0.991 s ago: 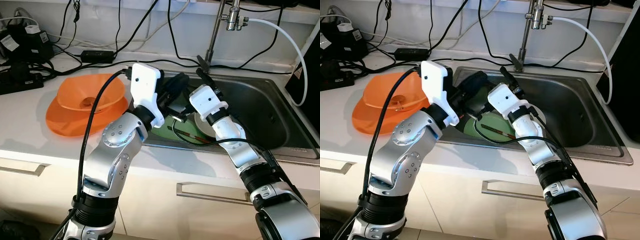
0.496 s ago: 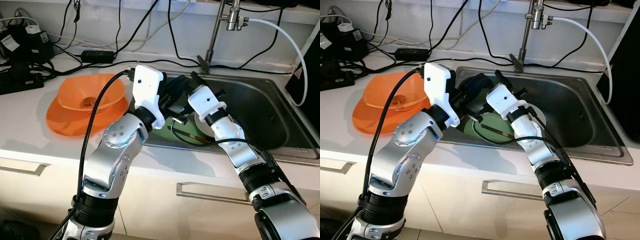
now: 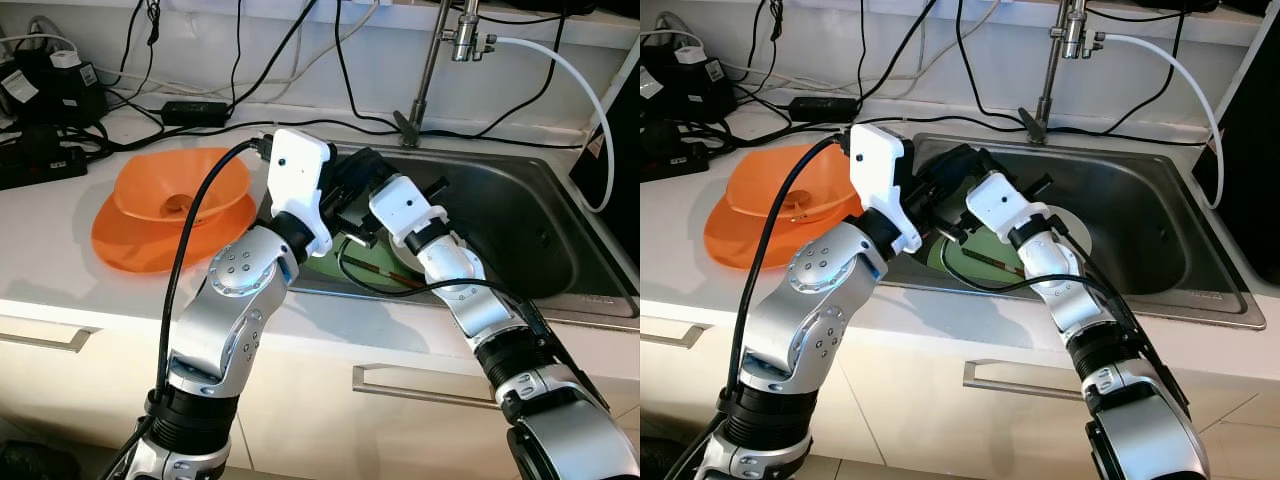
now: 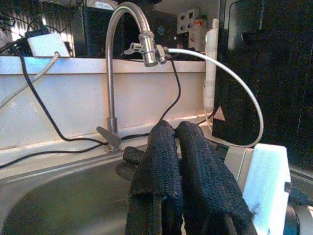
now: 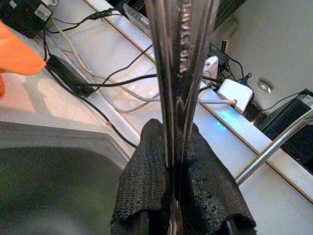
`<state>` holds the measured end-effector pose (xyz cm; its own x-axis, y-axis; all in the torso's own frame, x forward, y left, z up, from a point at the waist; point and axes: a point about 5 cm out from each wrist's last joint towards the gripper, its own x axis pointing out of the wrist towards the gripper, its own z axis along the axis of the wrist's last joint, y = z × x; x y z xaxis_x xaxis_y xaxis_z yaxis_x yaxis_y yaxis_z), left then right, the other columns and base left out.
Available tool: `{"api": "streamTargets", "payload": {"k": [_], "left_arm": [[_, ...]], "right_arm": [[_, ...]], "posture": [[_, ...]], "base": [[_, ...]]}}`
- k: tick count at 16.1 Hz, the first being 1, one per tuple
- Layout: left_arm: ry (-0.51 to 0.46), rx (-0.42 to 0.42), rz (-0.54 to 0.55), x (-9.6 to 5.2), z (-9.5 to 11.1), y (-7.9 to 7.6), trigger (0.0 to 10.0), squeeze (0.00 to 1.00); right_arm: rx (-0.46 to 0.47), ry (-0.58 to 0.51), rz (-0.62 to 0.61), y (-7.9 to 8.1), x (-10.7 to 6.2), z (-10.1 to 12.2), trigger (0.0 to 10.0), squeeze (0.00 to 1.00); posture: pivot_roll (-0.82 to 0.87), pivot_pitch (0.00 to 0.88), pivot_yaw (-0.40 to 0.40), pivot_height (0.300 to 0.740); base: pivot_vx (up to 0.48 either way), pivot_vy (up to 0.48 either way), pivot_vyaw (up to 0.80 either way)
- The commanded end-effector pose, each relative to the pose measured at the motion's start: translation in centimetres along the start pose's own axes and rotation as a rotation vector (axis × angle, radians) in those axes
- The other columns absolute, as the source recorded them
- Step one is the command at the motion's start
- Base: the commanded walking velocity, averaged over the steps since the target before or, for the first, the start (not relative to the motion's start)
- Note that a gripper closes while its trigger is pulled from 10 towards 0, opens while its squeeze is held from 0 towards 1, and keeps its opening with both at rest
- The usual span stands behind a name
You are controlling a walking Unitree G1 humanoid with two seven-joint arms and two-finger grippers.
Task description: Kitchen organization
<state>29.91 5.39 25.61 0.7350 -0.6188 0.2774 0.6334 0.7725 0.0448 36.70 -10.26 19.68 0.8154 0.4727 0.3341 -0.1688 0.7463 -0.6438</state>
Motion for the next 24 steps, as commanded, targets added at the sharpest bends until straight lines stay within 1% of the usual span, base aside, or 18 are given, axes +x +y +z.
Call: {"api": "streamTargets", "payload": {"k": [1, 2, 8, 12, 18, 19, 22, 23, 24], "left_arm": [[0.031, 0.009, 0.029, -0.1, -0.6, 0.5, 10.0, 0.28], [0.026, 0.001, 0.038, -0.1, -0.6, 0.6, 10.0, 1.0], [0.045, 0.008, 0.035, -0.2, -0.8, 0.7, 10.0, 1.0], [0.044, 0.015, 0.045, -0.4, -0.6, 0.9, 10.0, 1.0], [0.048, 0.019, 0.029, -0.6, -0.5, 0.6, 10.0, 1.0], [0.052, 0.03, 0.026, -0.6, -0.5, 0.6, 10.0, 0.0], [0.054, 0.029, 0.033, -0.7, -0.4, 0.7, 10.0, 0.0], [0.054, 0.032, 0.035, -0.7, -0.4, 0.8, 10.0, 0.0], [0.054, 0.035, 0.036, -0.8, -0.2, 0.9, 10.0, 0.0]], "right_arm": [[0.001, -0.017, -0.031, -0.8, 0.2, 0.4, 0.0, 0.0], [0.002, -0.014, -0.03, -0.8, 0.2, 0.4, 0.0, 0.0], [0.011, 0.016, -0.037, -0.9, 0.1, -0.1, 0.0, 0.0], [0.012, 0.034, -0.052, -1.2, 0.2, -0.3, 0.0, 0.0], [0.012, 0.048, -0.06, -1.3, 0.2, -0.4, 0.0, 0.0], [0.009, 0.055, -0.066, -1.4, 0.2, -0.5, 0.0, 0.0], [0.008, 0.073, -0.083, -1.7, 0.2, -0.8, 0.0, 0.0], [0.004, 0.085, -0.088, -1.8, 0.2, -0.9, 2.8, 0.0], [0.001, 0.096, -0.098, -1.9, 0.2, -1.1, 4.2, 0.0]], "posture": [[0.12, 0.0, -0.017, 0.74], [0.12, 0.0, -0.017, 0.74], [0.12, 0.0, -0.018, 0.74], [0.12, 0.0, -0.018, 0.74], [0.13, 0.0, -0.022, 0.74], [0.13, 0.0, -0.023, 0.74], [0.13, 0.0, -0.026, 0.74], [0.13, 0.0, -0.026, 0.74], [0.13, 0.0, -0.026, 0.74]], "base": [[0.0, 0.0, 0.0], [0.0, 0.0, 0.0], [0.0, 0.0, 0.0], [0.0, 0.0, 0.0], [0.0, 0.0, 0.0], [0.0, 0.0, 0.0], [0.0, 0.0, 0.0], [0.0, 0.0, 0.0], [0.0, 0.0, 0.0]]}}
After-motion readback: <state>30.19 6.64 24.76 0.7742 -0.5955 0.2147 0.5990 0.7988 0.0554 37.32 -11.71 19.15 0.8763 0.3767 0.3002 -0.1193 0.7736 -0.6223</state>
